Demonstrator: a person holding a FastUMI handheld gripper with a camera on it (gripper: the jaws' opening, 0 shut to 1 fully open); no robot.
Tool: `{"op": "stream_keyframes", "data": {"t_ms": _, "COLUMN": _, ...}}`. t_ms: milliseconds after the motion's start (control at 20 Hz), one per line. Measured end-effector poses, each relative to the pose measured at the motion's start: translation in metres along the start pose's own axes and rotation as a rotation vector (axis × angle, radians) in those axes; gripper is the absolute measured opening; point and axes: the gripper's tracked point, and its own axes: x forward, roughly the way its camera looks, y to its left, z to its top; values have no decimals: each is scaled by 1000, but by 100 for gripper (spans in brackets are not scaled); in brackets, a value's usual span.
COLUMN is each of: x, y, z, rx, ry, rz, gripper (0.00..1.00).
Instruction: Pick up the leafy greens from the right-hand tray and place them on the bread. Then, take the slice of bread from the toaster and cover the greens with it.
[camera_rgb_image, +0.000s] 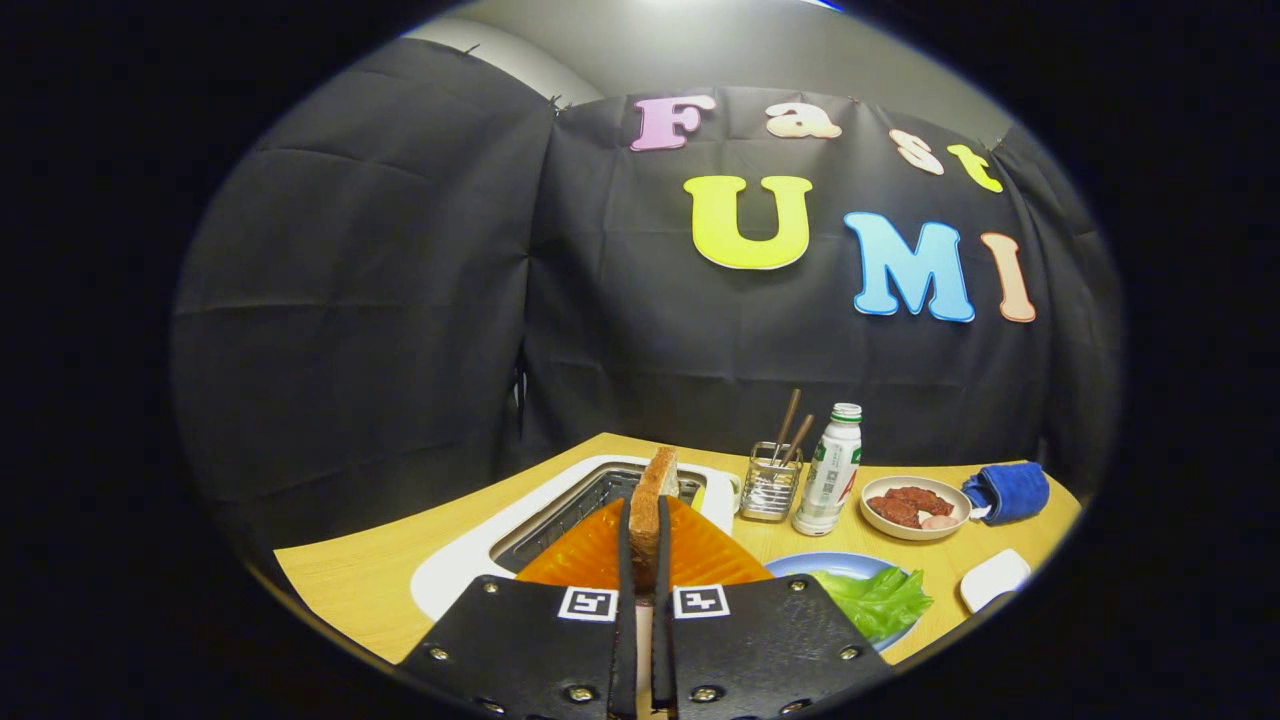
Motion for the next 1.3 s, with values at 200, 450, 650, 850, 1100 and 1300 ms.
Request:
{"op": "stream_keyframes", "data": {"t_ms": 200, "x": 0, "y": 2, "z": 2, "rx": -7, "ry": -5, "rz": 31, "gripper": 2}}
{"op": "stream_keyframes", "data": {"t_ms": 450, "x": -11, "y": 0, "z": 31, "rx": -6, "ry": -85, "rz": 29, "gripper": 2}}
{"op": "stream_keyframes", "data": {"t_ms": 650, "x": -26, "y": -6, "z": 65, "rx": 36, "ry": -163, "rz": 51, "gripper": 2}}
{"op": "stream_keyframes", "data": {"t_ms": 850, "x": -45, "y": -24, "z": 94, "rx": 73, "ry": -210, "rz": 57, "gripper": 1}}
{"op": "stream_keyframes", "data": {"t_ms": 1100, "x": -61, "y": -53, "z": 96, "rx": 73, "ry": -217, "rz": 30, "gripper": 1}}
{"op": "stream_keyframes", "data": {"t_ms": 1300, "x": -66, "y": -79, "z": 85, "rx": 64, "ry": -200, "rz": -4, "gripper": 1}}
